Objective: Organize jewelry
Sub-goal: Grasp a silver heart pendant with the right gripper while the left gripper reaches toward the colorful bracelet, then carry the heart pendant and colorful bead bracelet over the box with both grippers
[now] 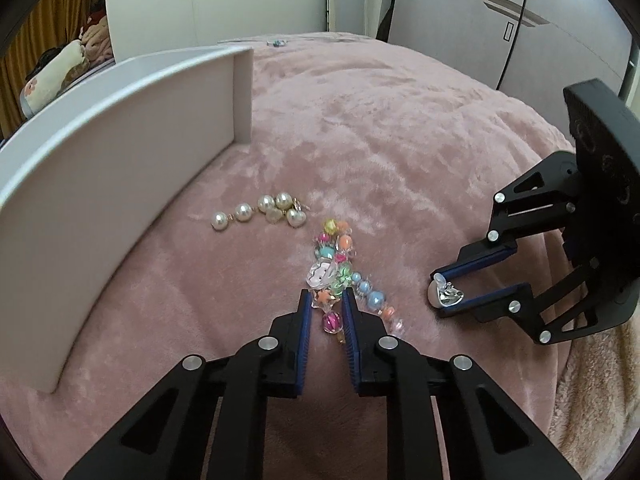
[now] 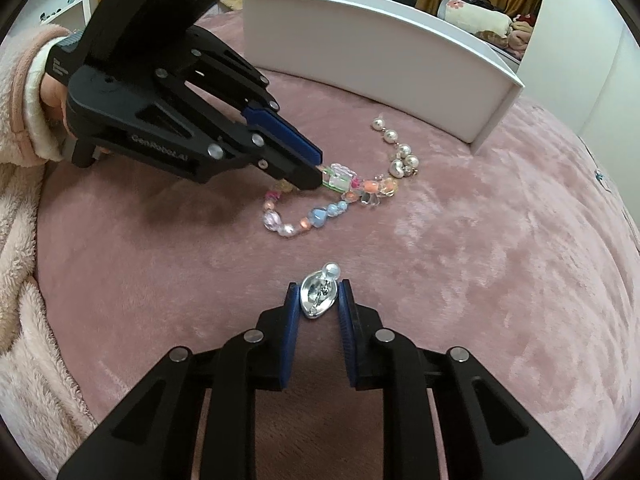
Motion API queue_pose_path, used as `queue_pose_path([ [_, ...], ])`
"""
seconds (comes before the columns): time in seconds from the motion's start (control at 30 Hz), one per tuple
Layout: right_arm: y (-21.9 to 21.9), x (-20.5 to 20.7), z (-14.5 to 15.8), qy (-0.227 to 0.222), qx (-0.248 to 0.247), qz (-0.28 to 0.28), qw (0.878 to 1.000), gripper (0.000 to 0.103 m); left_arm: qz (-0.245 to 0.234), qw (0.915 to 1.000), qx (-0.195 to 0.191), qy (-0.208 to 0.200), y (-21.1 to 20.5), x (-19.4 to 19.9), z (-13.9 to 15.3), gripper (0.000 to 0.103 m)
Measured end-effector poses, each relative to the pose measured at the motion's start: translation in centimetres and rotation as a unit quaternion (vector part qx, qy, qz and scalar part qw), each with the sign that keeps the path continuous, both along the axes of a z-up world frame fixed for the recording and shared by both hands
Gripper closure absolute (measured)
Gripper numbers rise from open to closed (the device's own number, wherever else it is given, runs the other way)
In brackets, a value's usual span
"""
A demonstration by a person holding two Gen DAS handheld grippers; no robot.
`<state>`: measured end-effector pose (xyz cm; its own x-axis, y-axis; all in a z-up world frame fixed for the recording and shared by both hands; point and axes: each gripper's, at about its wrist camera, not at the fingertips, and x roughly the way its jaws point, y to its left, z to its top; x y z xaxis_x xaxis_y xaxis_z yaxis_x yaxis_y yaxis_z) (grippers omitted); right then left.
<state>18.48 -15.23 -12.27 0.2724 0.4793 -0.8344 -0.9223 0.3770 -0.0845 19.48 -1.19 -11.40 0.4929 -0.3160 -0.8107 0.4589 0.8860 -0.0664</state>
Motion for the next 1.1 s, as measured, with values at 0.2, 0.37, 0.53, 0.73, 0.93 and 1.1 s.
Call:
queue_pose_path([
  [0.2, -0.6, 0.4, 1.3, -0.014, 0.007, -0.010, 1.000, 0.083, -0.002, 0.9997, -0.010, -0.021, 0.1, -0.1, 2.4, 0.084],
  [0.37, -1.3, 1.0, 3.2, -0.033, 0.016, -0.020, 0.999, 0.083, 0.000, 0.9992, -0.011, -0.040, 0.5, -0.1, 4.5, 0.084],
  [0.53, -1.5, 2.3, 5.4, -0.054, 0.029, -0.033, 0.998, 0.083, 0.001, 0.9981, -0.012, -0.060, 1.2, -0.6, 7.1, 0.084],
  [0.73, -0.8, 4.3, 8.7, -0.082, 0.053, -0.041, 0.994, 0.083, 0.009, 0.9955, -0.012, -0.094, 2.1, -1.3, 10.9, 0.084],
  [0.93, 1.2, 6.0, 12.5, -0.113, 0.076, -0.034, 0.990, 0.083, 0.025, 0.9901, -0.011, -0.138, 4.3, -2.1, 15.9, 0.084],
  [1.1, 3.8, 6.9, 15.3, -0.142, 0.087, -0.017, 0.986, 0.083, 0.050, 0.9841, -0.018, -0.169, 6.8, -2.1, 19.6, 0.084],
])
